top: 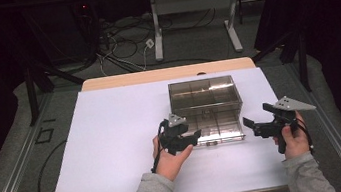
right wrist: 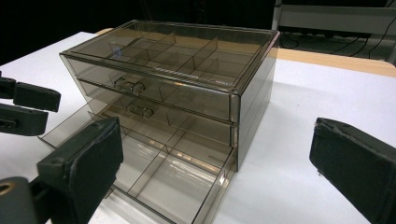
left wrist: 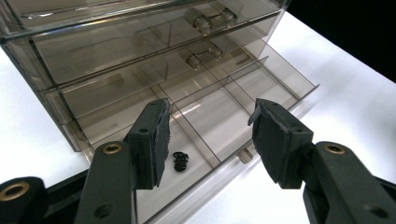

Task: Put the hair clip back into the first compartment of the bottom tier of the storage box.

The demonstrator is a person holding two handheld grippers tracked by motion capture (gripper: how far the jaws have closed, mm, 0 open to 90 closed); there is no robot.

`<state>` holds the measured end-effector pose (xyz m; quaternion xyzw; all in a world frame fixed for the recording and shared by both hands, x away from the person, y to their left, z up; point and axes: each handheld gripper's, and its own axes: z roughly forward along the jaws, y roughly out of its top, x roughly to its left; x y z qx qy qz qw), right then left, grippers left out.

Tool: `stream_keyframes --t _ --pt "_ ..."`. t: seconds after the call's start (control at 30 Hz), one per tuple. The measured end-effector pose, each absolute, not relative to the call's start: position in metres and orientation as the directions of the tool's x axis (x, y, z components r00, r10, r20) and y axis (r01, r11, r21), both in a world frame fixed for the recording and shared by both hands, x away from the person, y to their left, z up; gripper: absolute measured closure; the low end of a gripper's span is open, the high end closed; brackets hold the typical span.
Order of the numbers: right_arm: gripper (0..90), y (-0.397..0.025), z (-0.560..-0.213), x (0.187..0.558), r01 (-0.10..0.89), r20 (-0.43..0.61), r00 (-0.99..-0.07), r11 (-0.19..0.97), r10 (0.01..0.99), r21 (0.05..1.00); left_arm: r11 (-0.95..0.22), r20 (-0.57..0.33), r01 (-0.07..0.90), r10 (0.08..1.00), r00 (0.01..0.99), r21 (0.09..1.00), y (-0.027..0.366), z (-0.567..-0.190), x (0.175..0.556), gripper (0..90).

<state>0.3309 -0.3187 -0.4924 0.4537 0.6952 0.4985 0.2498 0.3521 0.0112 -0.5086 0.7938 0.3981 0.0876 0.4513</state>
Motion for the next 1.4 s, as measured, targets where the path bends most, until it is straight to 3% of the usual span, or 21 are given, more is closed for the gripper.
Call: stream_keyframes --t 0.93,1.17,1.4 --pt "2.5 -0.317 -0.493 0.331 0.378 0.101 -0.466 0.095 0.879 0.921 -0.267 -0.259 0.569 0.689 0.677 0.778 0.017 -0.515 0.333 52.9" --pt "2.5 -0.317 -0.494 0.331 0.376 0.097 -0.47 0.099 0.877 0.922 -0.278 -0.26 0.572 0.684 0.682 0.772 0.019 -0.517 0.325 56.9" --pt "2.5 -0.316 -0.493 0.331 0.376 0.101 -0.47 0.095 0.877 0.922 -0.278 -0.281 0.584 0.671 0.686 0.763 0.016 -0.518 0.319 67.0"
